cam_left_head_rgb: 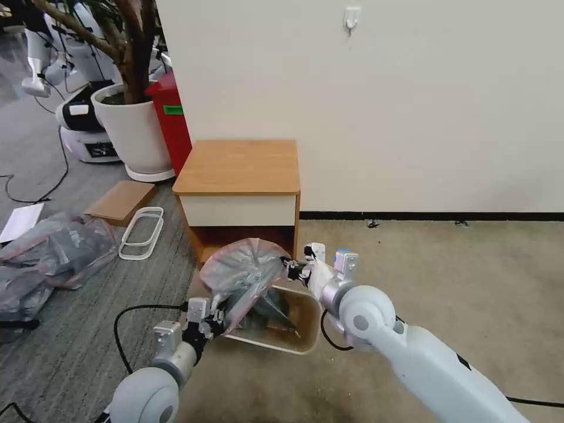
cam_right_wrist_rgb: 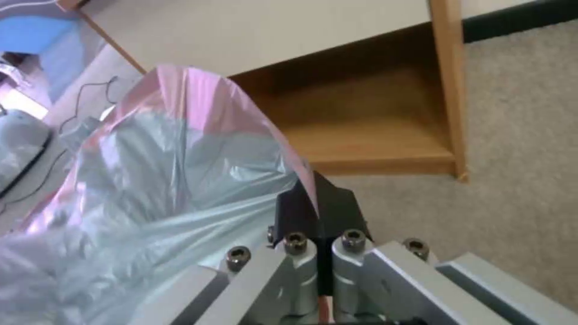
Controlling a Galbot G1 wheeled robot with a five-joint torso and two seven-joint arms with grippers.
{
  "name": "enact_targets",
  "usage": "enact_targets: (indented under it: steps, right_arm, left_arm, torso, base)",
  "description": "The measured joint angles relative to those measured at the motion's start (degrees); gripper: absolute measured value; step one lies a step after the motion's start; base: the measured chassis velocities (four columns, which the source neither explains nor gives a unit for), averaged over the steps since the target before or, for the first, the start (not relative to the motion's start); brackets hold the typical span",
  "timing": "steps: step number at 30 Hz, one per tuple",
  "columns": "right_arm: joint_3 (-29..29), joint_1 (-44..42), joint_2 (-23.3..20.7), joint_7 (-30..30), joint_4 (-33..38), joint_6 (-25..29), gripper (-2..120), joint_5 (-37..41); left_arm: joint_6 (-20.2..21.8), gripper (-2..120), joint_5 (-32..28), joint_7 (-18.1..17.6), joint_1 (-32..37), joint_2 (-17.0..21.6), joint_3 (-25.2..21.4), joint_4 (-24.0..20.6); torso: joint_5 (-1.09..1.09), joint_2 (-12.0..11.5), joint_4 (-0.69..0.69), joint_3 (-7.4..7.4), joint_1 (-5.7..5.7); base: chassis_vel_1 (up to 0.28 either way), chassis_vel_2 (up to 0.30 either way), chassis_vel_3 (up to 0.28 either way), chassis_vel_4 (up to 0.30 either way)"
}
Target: Pick up the garbage bag from the table and place it over the trash can.
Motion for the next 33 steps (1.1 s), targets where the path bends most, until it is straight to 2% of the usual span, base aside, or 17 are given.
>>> enact_targets:
  steps: [4,15,23,33]
  right_arm:
    - [1.20,-0.83,-0.93,0.04,0.02,-0.83,0,0.01]
    - [4.27,-3.28,-3.02,0.05,1.58,-1.16,0,0.51]
    - [7.32,-7.15,-4.19,0.06,4.54,-1.17,0,1.08]
    - [9.36,-10.27,-5.41,0.01,7.35,-1.32,0,1.20]
  left_arm:
    - [-0.81,3,-0.27,1.14,-0.08,-0.13,-1.01,-0.25]
    - [-1.16,3,-2.27,1.41,-0.48,-1.35,-3.23,-0.75]
    - [-1.80,3,-4.25,0.38,-2.35,-4.87,-5.44,0.14]
    - [-2.02,3,-3.80,-0.28,-2.57,-6.03,-5.24,1.61]
  torso:
    - [0.00,0.00,0.00,0.00,0.00]
    - [0.00,0.00,0.00,0.00,0.00]
    - [0.00,0.00,0.00,0.00,0.00]
    - [0.00,0.00,0.00,0.00,0.00]
  base:
    - [0.000,0.000,0.000,0.000]
    - [0.000,0.000,0.000,0.000]
    - [0.000,0.000,0.000,0.000]
    - [0.000,0.000,0.000,0.000]
